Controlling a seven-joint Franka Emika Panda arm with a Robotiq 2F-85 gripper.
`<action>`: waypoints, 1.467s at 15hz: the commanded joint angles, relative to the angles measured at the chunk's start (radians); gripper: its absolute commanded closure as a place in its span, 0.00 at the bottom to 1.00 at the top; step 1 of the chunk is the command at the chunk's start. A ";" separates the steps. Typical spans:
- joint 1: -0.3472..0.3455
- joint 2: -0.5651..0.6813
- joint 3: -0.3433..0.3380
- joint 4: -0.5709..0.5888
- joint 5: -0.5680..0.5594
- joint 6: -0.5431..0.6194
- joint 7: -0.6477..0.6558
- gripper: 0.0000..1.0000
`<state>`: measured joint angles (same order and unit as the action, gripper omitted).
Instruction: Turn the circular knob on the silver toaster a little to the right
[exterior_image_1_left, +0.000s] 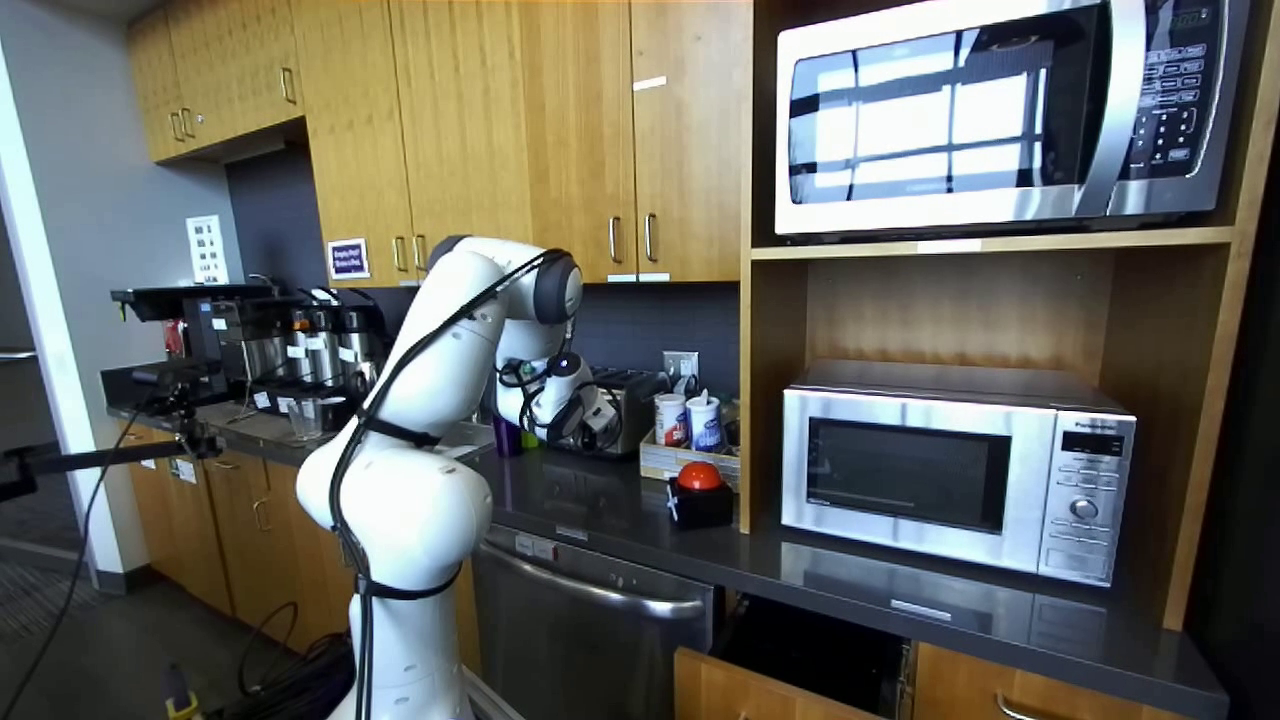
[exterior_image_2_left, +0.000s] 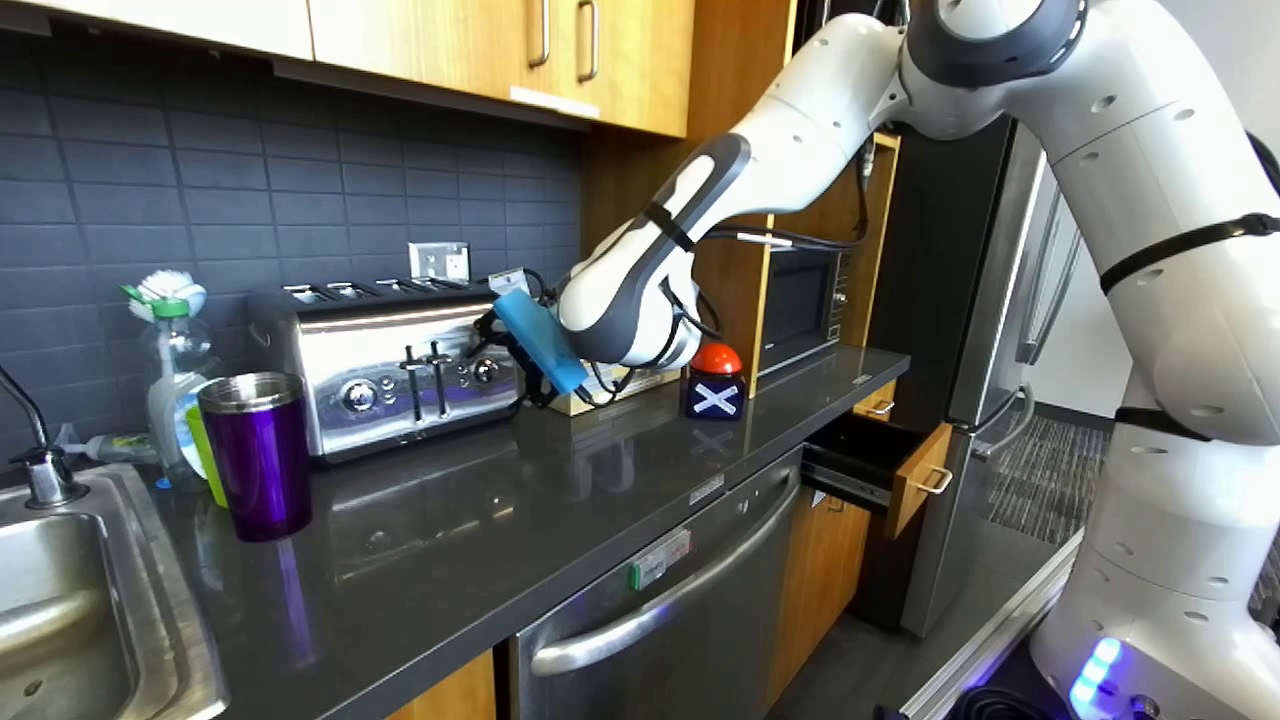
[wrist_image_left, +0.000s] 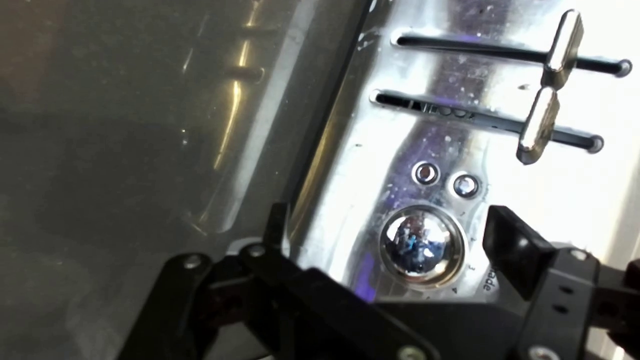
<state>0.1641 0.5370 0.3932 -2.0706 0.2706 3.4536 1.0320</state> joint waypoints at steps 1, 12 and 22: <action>-0.014 -0.009 -0.008 -0.013 -0.018 0.000 0.032 0.17; -0.012 -0.029 -0.016 -0.023 -0.012 0.002 0.039 0.59; -0.020 -0.015 0.000 0.008 -0.032 0.002 0.074 0.94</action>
<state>0.1645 0.5052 0.3936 -2.0717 0.2679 3.4554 1.0662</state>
